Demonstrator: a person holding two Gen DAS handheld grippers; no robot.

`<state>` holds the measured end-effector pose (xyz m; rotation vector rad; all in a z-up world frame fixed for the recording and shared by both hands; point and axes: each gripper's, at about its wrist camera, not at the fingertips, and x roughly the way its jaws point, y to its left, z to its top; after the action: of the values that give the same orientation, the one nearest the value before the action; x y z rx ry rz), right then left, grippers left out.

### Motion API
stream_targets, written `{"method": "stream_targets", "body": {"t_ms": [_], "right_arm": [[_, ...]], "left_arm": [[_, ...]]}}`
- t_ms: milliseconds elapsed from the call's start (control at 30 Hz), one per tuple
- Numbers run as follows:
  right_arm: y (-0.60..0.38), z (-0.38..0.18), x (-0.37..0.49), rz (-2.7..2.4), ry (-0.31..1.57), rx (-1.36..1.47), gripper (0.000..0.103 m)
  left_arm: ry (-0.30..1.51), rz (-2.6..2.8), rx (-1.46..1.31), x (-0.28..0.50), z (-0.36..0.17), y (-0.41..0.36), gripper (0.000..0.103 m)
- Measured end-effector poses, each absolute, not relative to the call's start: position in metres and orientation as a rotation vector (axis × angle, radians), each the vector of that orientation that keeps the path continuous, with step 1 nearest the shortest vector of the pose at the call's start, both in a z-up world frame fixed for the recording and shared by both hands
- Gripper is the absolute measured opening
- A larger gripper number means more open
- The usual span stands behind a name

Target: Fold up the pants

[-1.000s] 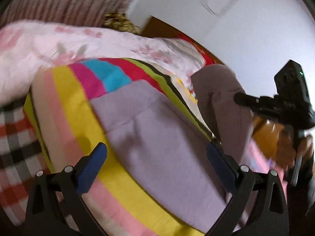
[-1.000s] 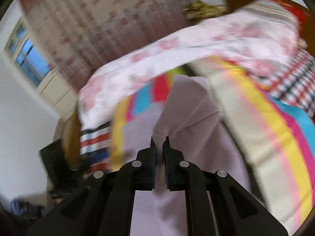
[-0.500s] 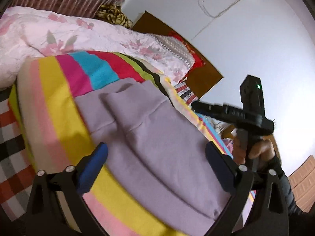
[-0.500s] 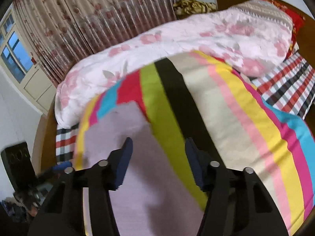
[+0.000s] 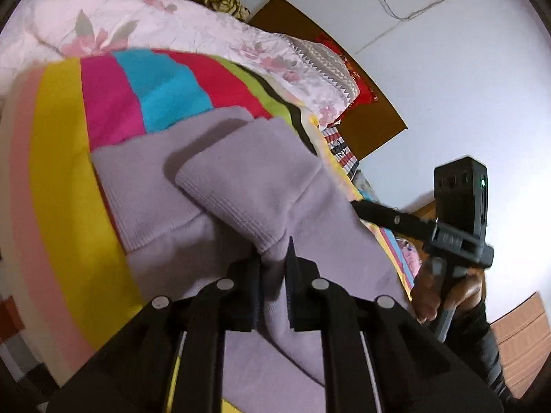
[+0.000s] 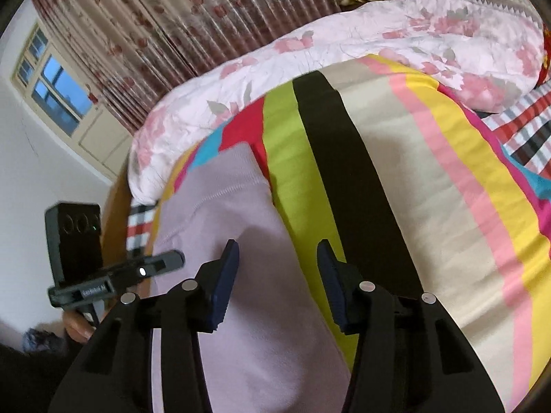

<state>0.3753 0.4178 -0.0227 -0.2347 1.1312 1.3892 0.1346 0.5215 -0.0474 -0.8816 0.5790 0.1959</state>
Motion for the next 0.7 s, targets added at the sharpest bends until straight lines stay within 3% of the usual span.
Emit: {"method": "stream_targets", "body": {"t_ms": [200, 300, 333, 367, 467, 600, 700], "right_arm": [[0.462, -0.024, 0.368, 1.416, 1.169, -0.307, 0.041], [0.474, -0.031, 0.360, 1.395, 1.177, -0.356, 0.028], [0.472, -0.029, 0.357, 1.373, 1.153, -0.371, 0.014], [0.468, -0.023, 0.354, 1.358, 1.115, -0.380, 0.007], [0.447, 0.018, 0.343, 1.351, 0.997, -0.322, 0.006], [0.436, 0.100, 0.316, 1.390, 0.827, -0.288, 0.006], [0.458, 0.105, 0.298, 1.355, 0.828, -0.379, 0.006]], "left_arm": [[0.599, 0.201, -0.915, 0.134, -0.050, 0.526, 0.013], [0.600, 0.181, -0.958, 0.134, -0.058, 0.530, 0.012], [0.598, 0.171, -0.963, 0.134, -0.059, 0.531, 0.011], [0.597, 0.163, -0.960, 0.133, -0.058, 0.532, 0.010], [0.551, 0.129, -0.903, 0.119, -0.031, 0.525, 0.007], [0.359, -0.019, -0.904, 0.081, 0.043, 0.528, 0.007], [0.396, -0.050, -0.912, 0.073, 0.057, 0.544, 0.007]]}}
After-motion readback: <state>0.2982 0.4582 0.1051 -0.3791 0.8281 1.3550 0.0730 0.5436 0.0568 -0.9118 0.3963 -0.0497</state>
